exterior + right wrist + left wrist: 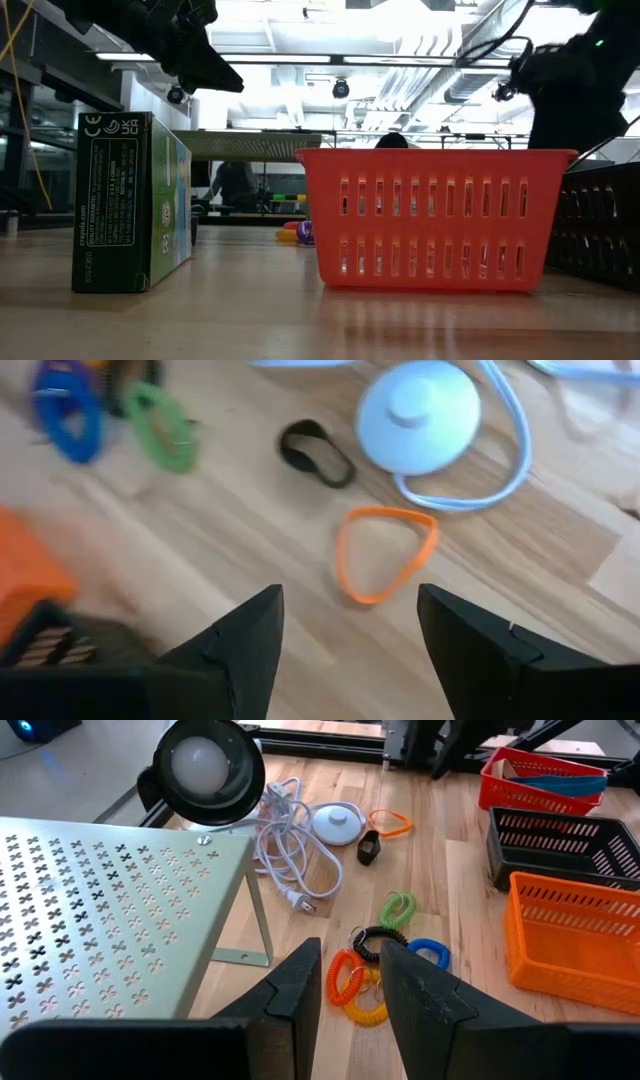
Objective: Pick & Place Office Desk Supplies
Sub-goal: Put the orange rubber band into the red basket
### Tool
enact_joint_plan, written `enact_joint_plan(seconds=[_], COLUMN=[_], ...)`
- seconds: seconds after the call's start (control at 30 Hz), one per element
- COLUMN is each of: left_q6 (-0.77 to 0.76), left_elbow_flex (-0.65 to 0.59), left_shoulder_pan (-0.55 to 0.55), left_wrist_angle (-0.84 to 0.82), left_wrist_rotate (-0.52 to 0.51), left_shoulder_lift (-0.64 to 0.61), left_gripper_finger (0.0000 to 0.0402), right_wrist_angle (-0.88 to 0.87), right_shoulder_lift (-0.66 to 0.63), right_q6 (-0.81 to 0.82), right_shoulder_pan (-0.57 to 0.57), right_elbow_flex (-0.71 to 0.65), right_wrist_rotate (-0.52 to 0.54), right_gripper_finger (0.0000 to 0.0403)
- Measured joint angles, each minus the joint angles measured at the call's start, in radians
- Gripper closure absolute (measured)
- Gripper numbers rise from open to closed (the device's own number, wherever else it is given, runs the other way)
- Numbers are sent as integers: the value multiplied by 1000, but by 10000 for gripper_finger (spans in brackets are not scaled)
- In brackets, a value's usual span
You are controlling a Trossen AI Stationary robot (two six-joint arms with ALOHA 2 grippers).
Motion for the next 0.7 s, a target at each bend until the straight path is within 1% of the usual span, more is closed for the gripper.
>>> enact_joint_plan(seconds=[0.17,0.3,0.53,0.7], left_q6=[0,0,0,0], left_elbow_flex=[0,0,0,0], left_shoulder_pan=[0,0,0,0], left_wrist_angle=[0,0,0,0], left_wrist_rotate=[0,0,0,0], left_shoulder_lift=[0,0,0,0], left_gripper_finger=[300,300,300,300], right_wrist_angle=[10,23,51,73], right_shoulder_lift=[80,146,245,300], right_q6=[-17,-17,-17,-17], right_shoulder_pan=[-85,-134,-190,-215], right_elbow_flex=[0,0,0,0], right_wrist_rotate=[-25,-72,-126,-127], right_gripper_finger=[183,183,183,183])
